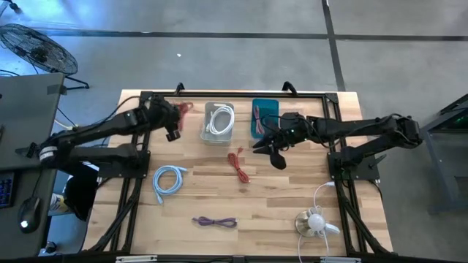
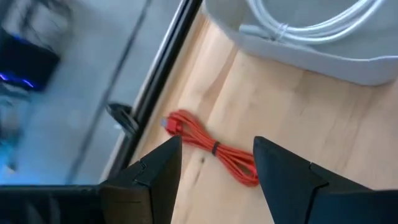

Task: Pick & Place USB Port
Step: Put the top orange charger cable into the blue bin

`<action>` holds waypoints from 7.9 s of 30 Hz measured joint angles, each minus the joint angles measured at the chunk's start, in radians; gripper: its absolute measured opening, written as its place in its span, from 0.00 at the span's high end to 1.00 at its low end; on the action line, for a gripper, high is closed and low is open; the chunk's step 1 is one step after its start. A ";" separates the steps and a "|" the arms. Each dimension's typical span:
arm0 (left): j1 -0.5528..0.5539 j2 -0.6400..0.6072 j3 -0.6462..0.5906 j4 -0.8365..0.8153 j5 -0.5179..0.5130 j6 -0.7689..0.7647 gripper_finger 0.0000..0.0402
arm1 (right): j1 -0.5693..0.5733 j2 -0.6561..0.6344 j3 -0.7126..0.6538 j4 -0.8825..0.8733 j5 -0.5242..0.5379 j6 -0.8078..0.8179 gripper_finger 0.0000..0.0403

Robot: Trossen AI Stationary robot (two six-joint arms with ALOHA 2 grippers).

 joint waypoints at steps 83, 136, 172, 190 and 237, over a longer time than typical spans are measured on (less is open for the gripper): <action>0.428 0.566 0.015 0.151 0.444 -0.187 0.96 | 0.146 0.000 0.000 -0.125 0.090 -0.090 0.81; 0.416 0.018 0.011 -0.048 0.506 -0.072 0.99 | 0.187 0.001 0.000 -0.130 0.256 -0.100 0.81; 0.414 0.443 0.012 -0.028 0.495 -0.053 0.34 | 0.187 0.001 0.000 -0.155 0.256 -0.100 0.81; 0.400 0.562 0.012 0.026 0.399 -0.052 0.35 | 0.187 0.001 0.000 -0.160 0.256 -0.099 0.81; 0.364 -0.230 0.010 -0.177 0.552 0.032 0.94 | 0.162 0.001 0.000 -0.103 0.311 -0.121 0.81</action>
